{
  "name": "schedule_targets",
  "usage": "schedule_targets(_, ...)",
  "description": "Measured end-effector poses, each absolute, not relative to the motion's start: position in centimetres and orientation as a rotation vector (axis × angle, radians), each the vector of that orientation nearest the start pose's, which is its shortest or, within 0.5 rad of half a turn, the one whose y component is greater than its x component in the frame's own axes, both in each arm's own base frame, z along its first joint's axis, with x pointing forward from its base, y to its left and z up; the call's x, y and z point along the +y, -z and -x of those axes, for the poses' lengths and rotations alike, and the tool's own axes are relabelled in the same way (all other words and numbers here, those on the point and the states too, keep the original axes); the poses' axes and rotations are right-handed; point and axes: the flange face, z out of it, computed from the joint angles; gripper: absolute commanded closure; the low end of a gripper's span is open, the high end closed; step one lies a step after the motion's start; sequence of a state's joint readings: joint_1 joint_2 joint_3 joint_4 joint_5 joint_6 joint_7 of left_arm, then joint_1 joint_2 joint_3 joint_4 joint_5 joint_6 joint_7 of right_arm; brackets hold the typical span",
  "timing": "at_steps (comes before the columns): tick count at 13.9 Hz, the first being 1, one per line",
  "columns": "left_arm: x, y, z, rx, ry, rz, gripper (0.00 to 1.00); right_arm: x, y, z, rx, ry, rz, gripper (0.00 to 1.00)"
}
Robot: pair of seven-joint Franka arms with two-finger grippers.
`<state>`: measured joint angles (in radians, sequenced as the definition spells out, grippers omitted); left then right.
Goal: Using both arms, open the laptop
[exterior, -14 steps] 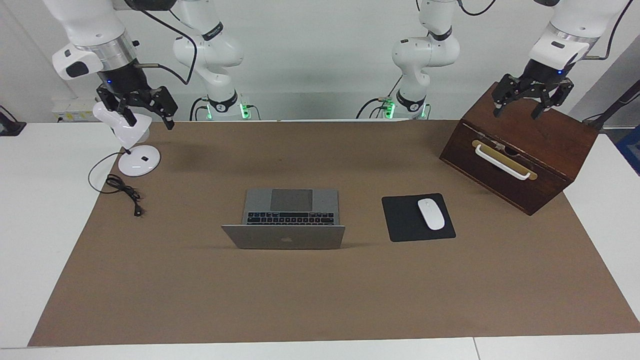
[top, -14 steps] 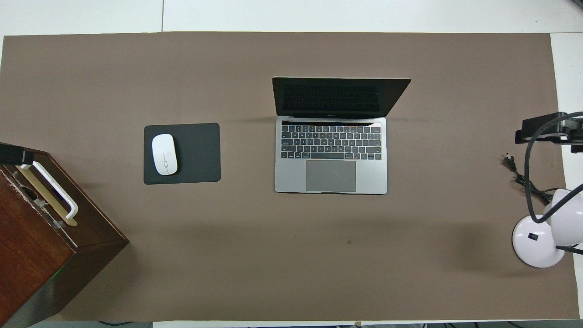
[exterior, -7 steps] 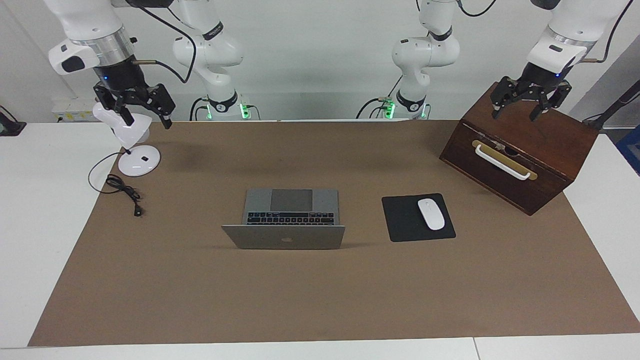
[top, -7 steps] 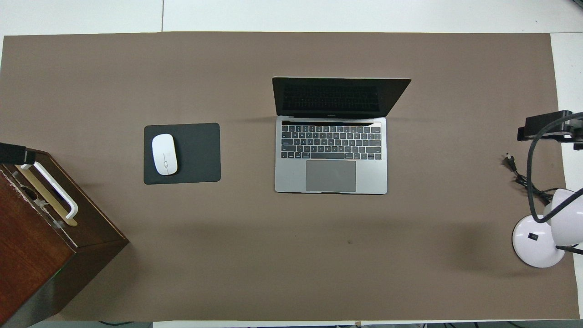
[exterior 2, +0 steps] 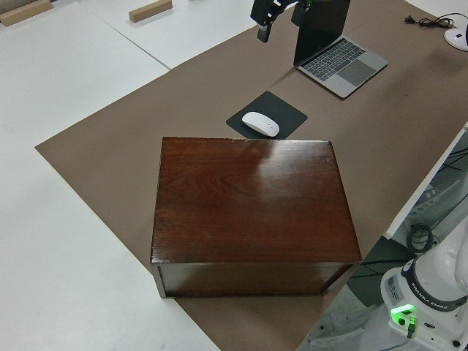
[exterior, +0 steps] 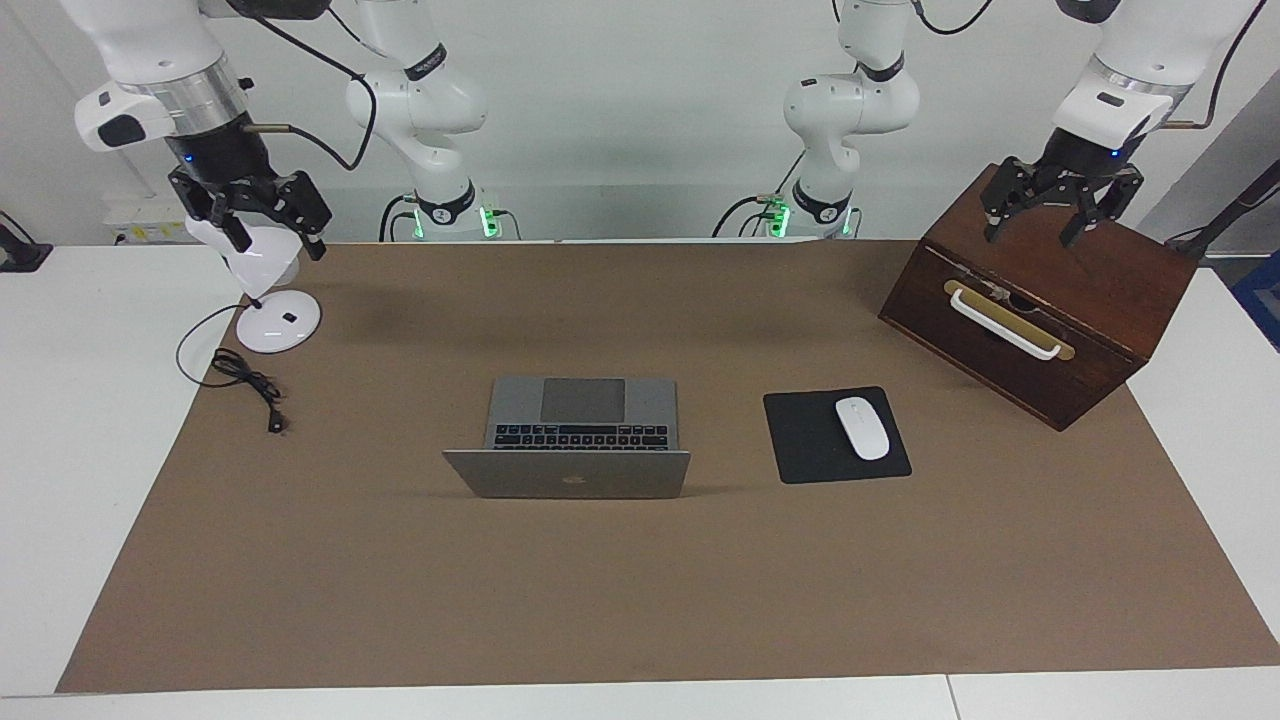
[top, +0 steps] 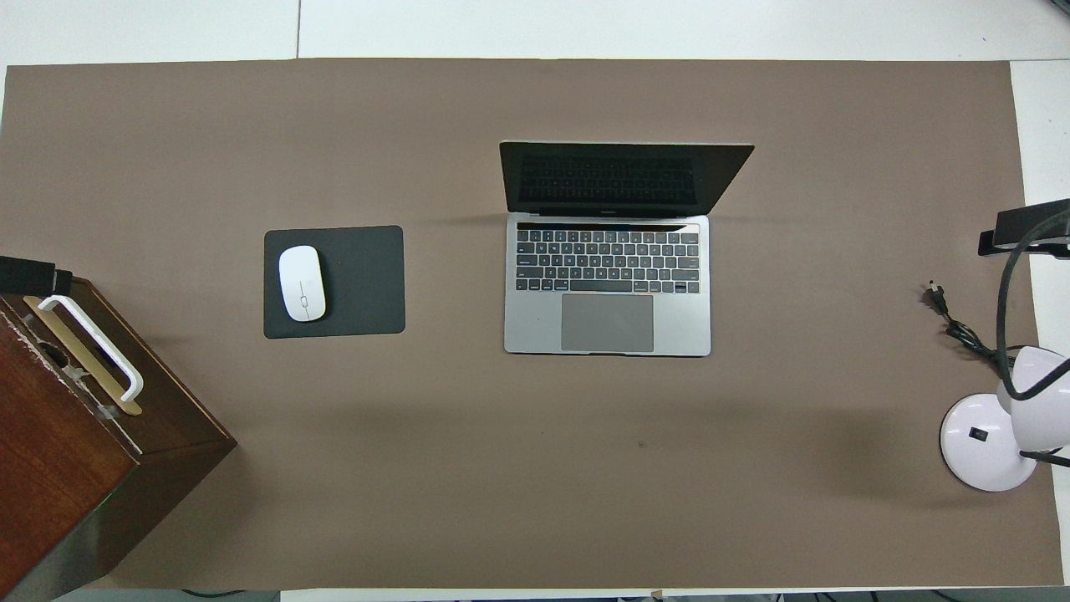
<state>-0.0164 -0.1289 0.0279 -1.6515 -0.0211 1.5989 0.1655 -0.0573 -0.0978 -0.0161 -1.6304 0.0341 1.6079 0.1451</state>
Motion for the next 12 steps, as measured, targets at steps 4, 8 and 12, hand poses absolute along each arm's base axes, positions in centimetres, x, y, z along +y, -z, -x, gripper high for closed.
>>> schedule_targets(4, 1.6, -65.9, -51.8, 0.204, 0.152, 3.145, 0.00, -4.1, -64.8, -53.1, 0.344, 0.099, 3.083, 0.00)
schedule_targets(8, 1.9, -64.9, -52.3, 0.194, 0.192, 3.140, 0.00, -3.7, -64.7, -53.2, 0.332, 0.098, 3.085, 0.00)
schedule_targets(12, 1.7, -63.4, -52.3, 0.198, 0.188, 3.140, 0.00, -2.5, -64.9, -53.3, 0.300, 0.104, 3.091, 0.00)
